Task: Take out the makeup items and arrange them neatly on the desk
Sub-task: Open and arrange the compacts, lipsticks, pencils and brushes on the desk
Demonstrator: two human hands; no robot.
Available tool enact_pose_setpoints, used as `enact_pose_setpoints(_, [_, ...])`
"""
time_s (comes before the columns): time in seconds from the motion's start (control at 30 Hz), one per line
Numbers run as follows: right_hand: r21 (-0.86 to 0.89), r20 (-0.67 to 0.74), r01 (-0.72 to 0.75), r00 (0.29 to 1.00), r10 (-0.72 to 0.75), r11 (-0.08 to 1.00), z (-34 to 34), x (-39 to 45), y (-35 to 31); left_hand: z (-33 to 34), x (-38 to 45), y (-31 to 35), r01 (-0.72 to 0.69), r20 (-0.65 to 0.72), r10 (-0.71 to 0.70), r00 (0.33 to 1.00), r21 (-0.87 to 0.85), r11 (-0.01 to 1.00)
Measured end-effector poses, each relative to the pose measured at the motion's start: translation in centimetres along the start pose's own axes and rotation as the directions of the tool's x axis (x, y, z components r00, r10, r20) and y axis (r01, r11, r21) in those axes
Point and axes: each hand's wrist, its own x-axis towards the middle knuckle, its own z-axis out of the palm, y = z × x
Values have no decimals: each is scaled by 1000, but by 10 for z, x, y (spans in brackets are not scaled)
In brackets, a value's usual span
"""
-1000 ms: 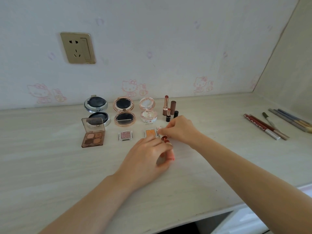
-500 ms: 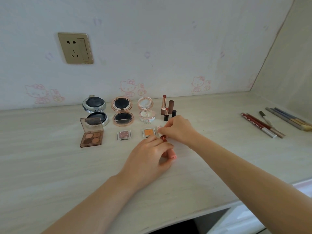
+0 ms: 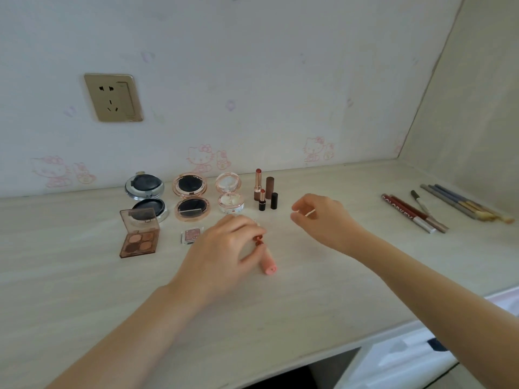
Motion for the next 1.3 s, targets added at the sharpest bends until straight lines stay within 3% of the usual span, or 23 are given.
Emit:
enact_pose_setpoints(0.17, [-147,-63,17,998,-26,989,-43,-21,45,12,31,11,44,76,-43,996,-14,999])
enact_pose_setpoints(0.33, [-294,-110,-72,993,41,953,-77,-36,96,52,74,37,-18,209,29,978,-53,998])
enact_pose_setpoints(0.67, [-417,-224,-204,967,117,886,-119,-50,175,159,159,98,-163,497,145,856,-7,987])
enact_pose_setpoints(1.03, [-601,-238,-198,969,63,775,-116,-41,197,224,214,120,-257,543,208,814,14,966])
enact_pose_setpoints(1.3, [-695,-245,-173,970,-3,698,-107,-42,192,222,210,116,-311,483,260,836,27,950])
